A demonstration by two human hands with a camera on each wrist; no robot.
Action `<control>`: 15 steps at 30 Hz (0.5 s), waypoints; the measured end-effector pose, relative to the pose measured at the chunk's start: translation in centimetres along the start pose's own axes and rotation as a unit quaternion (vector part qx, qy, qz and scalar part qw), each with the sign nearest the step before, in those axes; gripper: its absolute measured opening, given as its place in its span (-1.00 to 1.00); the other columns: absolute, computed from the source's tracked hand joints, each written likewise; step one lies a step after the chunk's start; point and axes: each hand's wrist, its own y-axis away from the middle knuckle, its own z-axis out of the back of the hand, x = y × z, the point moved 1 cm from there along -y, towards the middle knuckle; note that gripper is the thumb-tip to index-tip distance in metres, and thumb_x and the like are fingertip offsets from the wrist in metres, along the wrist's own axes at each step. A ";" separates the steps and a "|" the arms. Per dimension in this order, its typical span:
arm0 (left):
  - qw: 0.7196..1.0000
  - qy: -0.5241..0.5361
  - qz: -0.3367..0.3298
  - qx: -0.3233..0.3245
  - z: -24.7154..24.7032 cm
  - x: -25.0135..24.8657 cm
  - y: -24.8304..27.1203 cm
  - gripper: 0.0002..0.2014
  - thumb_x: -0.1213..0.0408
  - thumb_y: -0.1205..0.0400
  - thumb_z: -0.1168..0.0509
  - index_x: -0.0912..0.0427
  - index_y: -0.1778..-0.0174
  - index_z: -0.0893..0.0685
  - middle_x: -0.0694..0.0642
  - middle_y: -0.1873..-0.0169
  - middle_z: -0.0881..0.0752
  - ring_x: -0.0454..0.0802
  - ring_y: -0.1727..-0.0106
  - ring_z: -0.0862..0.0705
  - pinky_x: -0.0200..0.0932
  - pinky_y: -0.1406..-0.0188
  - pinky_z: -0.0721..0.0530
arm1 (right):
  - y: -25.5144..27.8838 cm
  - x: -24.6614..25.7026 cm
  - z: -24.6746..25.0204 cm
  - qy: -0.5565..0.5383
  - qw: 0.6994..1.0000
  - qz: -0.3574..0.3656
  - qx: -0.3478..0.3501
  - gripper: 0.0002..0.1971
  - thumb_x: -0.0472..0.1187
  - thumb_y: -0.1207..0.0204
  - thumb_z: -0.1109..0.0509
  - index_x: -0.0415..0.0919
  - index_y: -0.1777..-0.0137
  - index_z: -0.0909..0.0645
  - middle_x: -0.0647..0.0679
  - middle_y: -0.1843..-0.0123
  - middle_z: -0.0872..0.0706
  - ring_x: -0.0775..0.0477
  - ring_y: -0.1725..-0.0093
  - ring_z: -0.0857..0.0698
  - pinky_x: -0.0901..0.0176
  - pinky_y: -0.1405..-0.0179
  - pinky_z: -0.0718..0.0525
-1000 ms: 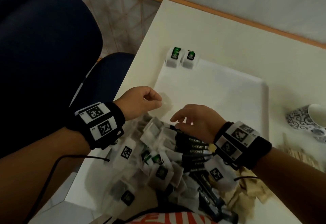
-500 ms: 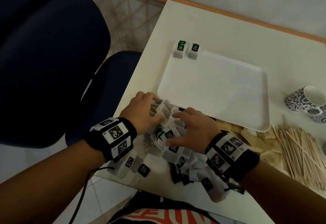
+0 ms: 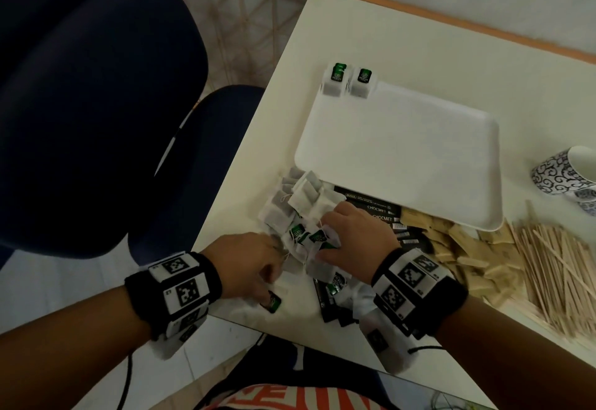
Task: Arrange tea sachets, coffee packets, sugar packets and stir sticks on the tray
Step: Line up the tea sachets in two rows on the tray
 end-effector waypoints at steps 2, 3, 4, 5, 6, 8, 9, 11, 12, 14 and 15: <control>1.000 -0.005 0.003 -0.004 0.3 -0.1 -0.4 -0.78 -0.12 -0.43 -0.43 -0.13 0.26 -0.57 -0.22 0.13 -0.47 -0.18 0.07 -0.56 -0.25 0.33 -0.42 | 0.0 -0.2 -0.1 -0.021 1.000 0.005 -0.008 -0.65 0.14 -0.42 -0.42 0.00 -0.13 -0.57 0.07 -0.08 -0.50 -0.03 -0.05 -0.57 0.18 0.18 -0.45; 1.000 -0.010 0.007 -0.005 0.4 -0.1 -0.6 -0.78 -0.12 -0.46 -0.42 -0.12 0.29 -0.55 -0.20 0.13 -0.49 -0.16 0.11 -0.56 -0.26 0.36 -0.39 | 0.0 -0.3 -0.1 -0.042 0.999 0.005 -0.016 -0.69 0.12 -0.41 -0.45 -0.01 -0.05 -0.59 0.10 -0.02 -0.49 -0.02 0.00 -0.57 0.18 0.19 -0.46; 1.000 -0.015 0.012 -0.007 0.5 0.0 -0.7 -0.77 -0.10 -0.48 -0.40 -0.12 0.32 -0.52 -0.18 0.13 -0.51 -0.16 0.16 -0.55 -0.27 0.39 -0.35 | 0.0 -0.4 0.0 -0.066 0.998 0.005 -0.025 -0.73 0.09 -0.39 -0.48 -0.02 0.02 -0.61 0.12 0.03 -0.48 0.00 0.05 -0.57 0.18 0.21 -0.47; 1.000 -0.015 0.017 -0.011 0.7 0.0 -0.8 -0.74 -0.09 -0.50 -0.39 -0.11 0.34 -0.48 -0.16 0.15 -0.53 -0.17 0.21 -0.53 -0.29 0.42 -0.33 | 0.0 -0.5 0.2 -0.086 0.996 0.001 -0.029 -0.76 0.06 -0.37 -0.50 -0.03 0.07 -0.64 0.13 0.07 -0.48 0.04 0.10 -0.55 0.18 0.22 -0.48; 1.000 -0.010 0.023 -0.018 0.8 0.1 -0.8 -0.73 -0.09 -0.51 -0.38 -0.10 0.36 -0.47 -0.15 0.16 -0.56 -0.18 0.26 -0.51 -0.29 0.43 -0.33 | 0.0 -0.7 0.4 -0.101 0.994 -0.002 -0.029 -0.78 0.04 -0.36 -0.53 -0.02 0.10 -0.66 0.14 0.10 -0.49 0.07 0.12 -0.54 0.18 0.22 -0.49; 0.999 0.009 0.034 -0.030 1.3 0.3 -0.8 -0.77 -0.06 -0.51 -0.39 -0.09 0.31 -0.49 -0.11 0.19 -0.63 -0.14 0.25 -0.56 -0.26 0.35 -0.45 | -0.2 -1.0 1.0 -0.118 0.993 -0.011 -0.016 -0.84 0.03 -0.35 -0.55 0.05 0.21 -0.63 0.17 0.19 -0.51 0.10 0.18 -0.53 0.17 0.22 -0.47; 0.998 0.020 0.042 -0.032 1.6 0.4 -0.7 -0.81 -0.02 -0.51 -0.39 -0.10 0.28 -0.51 -0.11 0.19 -0.64 -0.12 0.22 -0.59 -0.23 0.29 -0.51 | -0.3 -1.1 1.3 -0.123 0.992 -0.018 -0.007 -0.82 0.03 -0.34 -0.55 0.09 0.28 -0.58 0.17 0.23 -0.52 0.10 0.20 -0.53 0.16 0.23 -0.47; 0.997 0.047 0.054 -0.032 2.0 0.6 -0.4 -0.81 0.01 -0.48 -0.43 -0.13 0.20 -0.52 -0.15 0.20 -0.62 -0.11 0.16 -0.62 -0.21 0.19 -0.57 | -0.5 -1.3 1.8 -0.137 0.990 -0.039 0.001 -0.80 0.04 -0.33 -0.55 0.05 0.32 -0.58 0.13 0.28 -0.59 0.06 0.22 -0.57 0.08 0.22 -0.56; 0.997 0.054 0.056 -0.029 2.0 0.6 -0.3 -0.75 -0.04 -0.44 -0.47 -0.15 0.12 -0.53 -0.18 0.20 -0.59 -0.13 0.14 -0.61 -0.21 0.18 -0.58 | -0.5 -1.4 2.0 -0.147 0.988 -0.052 -0.003 -0.79 0.05 -0.33 -0.55 0.00 0.30 -0.61 0.10 0.29 -0.62 0.03 0.22 -0.60 0.05 0.21 -0.61; 0.998 0.037 0.055 -0.020 1.9 0.5 -0.2 -0.56 -0.13 -0.35 -0.52 -0.15 -0.05 -0.53 -0.22 0.20 -0.50 -0.16 0.12 -0.57 -0.20 0.18 -0.56 | -0.4 -1.6 2.3 -0.175 0.981 -0.077 -0.017 -0.79 0.03 -0.32 -0.55 -0.05 0.25 -0.63 0.09 0.30 -0.66 0.03 0.22 -0.62 0.08 0.19 -0.61; 0.998 0.023 0.055 -0.015 1.8 0.4 -0.3 -0.53 -0.14 -0.34 -0.52 -0.13 -0.08 -0.55 -0.22 0.17 -0.48 -0.16 0.11 -0.56 -0.20 0.17 -0.55 | -0.3 -1.7 2.5 -0.191 0.978 -0.081 -0.027 -0.79 0.02 -0.32 -0.56 -0.07 0.24 -0.65 0.07 0.30 -0.68 0.02 0.21 -0.64 0.07 0.19 -0.62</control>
